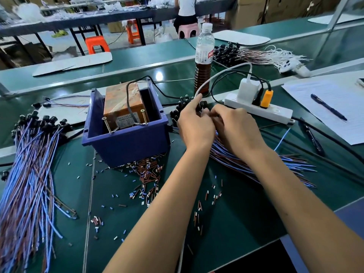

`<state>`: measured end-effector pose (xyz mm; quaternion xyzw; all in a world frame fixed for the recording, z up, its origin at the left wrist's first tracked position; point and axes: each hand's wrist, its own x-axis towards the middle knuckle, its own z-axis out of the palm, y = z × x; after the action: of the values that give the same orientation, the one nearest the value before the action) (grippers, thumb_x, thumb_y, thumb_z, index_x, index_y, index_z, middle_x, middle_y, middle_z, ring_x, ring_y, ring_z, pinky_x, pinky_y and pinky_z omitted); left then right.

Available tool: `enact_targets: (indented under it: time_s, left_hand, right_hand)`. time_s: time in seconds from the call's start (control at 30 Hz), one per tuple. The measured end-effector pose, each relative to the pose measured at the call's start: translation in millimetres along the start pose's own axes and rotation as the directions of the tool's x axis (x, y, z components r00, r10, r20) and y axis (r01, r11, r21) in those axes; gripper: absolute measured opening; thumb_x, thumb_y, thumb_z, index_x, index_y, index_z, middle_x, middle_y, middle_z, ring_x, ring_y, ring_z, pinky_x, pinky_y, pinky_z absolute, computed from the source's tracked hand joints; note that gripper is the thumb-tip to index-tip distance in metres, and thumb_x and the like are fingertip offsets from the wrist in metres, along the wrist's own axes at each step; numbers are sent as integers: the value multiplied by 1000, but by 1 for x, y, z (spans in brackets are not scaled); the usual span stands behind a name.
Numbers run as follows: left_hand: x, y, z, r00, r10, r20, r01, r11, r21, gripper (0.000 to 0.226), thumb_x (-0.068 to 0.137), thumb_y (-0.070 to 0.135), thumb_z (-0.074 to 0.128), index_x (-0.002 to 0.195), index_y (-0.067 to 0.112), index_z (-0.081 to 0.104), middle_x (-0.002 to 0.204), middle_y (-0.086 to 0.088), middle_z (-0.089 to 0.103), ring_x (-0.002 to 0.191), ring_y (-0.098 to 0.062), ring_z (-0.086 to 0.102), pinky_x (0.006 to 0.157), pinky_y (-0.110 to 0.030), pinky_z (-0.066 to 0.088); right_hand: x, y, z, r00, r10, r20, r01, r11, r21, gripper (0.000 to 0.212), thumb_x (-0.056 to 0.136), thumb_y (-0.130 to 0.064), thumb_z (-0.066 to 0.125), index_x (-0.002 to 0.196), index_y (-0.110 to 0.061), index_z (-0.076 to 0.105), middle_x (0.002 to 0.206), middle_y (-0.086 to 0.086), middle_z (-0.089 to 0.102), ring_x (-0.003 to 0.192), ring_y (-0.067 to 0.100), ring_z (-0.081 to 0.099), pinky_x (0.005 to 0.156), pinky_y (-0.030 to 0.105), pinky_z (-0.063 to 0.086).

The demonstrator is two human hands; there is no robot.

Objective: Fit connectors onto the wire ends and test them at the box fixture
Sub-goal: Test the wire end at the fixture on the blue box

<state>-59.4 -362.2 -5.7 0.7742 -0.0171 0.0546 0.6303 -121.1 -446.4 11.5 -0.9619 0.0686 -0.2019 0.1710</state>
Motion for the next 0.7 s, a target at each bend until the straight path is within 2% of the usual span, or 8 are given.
enact_targets:
  time_s: [0.03, 0.1, 0.17, 0.3, 0.37, 0.47, 0.57, 0.7]
  left_hand:
    - [2, -1, 1, 1000, 7, -25, -8, 1000, -8, 47, 98, 6, 60, 138, 31, 66, 123, 6, 73, 81, 5, 59, 73, -7, 41]
    - [5, -1, 2, 993, 95, -73, -90, 994, 64, 48, 99, 5, 61, 140, 30, 64, 124, 2, 73, 88, -8, 63, 82, -16, 45]
    - [13, -1, 2, 980, 174, -98, -158, 976, 150, 52, 100, 3, 59, 144, 31, 59, 127, 1, 71, 94, -14, 63, 84, -20, 43]
    - [33, -8, 1, 976, 201, -86, -167, 939, 301, 61, 101, -2, 54, 147, 38, 53, 118, -2, 68, 88, -18, 65, 72, -30, 52]
    - [41, -12, 0, 970, 233, -69, -191, 905, 380, 65, 100, -5, 55, 150, 37, 51, 105, 0, 63, 81, -14, 60, 66, -30, 48]
    - [47, -16, 1, 959, 281, -42, -232, 858, 459, 64, 98, -6, 57, 149, 34, 53, 95, 3, 55, 78, -14, 54, 66, -34, 49]
    - [45, -23, 2, 963, 270, -6, -247, 888, 388, 46, 100, -4, 53, 123, 33, 65, 84, 4, 48, 69, -10, 49, 69, -33, 43]
    - [44, -32, -4, 927, 375, 26, -344, 818, 460, 59, 99, -10, 53, 149, 22, 53, 94, -2, 48, 85, -19, 52, 78, -32, 48]
  right_hand:
    - [-1, 1, -3, 1000, -1, 15, 2, 1000, -27, 29, 108, -40, 49, 108, -17, 65, 95, 18, 71, 88, 45, 64, 72, 47, 52]
    - [-2, 7, -8, 998, 8, 58, -2, 995, -101, 28, 107, -40, 53, 106, -18, 70, 95, 17, 72, 89, 42, 67, 71, 42, 52]
    - [-1, 15, -17, 984, 66, 166, -34, 982, -187, 33, 106, -42, 55, 100, -16, 74, 89, 14, 72, 83, 37, 68, 68, 37, 51]
    - [-6, 39, -49, 870, 239, 432, -132, 956, -263, 48, 104, -50, 55, 75, -18, 76, 56, 1, 70, 52, 16, 65, 56, 28, 45]
    - [-10, 49, -64, 806, 297, 513, -193, 950, -246, 47, 105, -45, 56, 72, -18, 74, 51, -3, 69, 39, 9, 61, 53, 25, 42]
    - [-15, 51, -74, 756, 324, 569, -204, 942, -266, 41, 106, -41, 56, 77, -18, 74, 57, -6, 72, 41, 6, 62, 56, 25, 44]
    - [-20, 47, -78, 759, 324, 565, -176, 937, -301, 37, 103, -50, 57, 85, -22, 73, 66, -7, 76, 49, 3, 68, 61, 26, 49]
    - [-23, 43, -100, 761, 361, 538, -361, 926, -110, 26, 98, -50, 64, 92, -26, 72, 71, 1, 77, 50, 15, 72, 51, 26, 51]
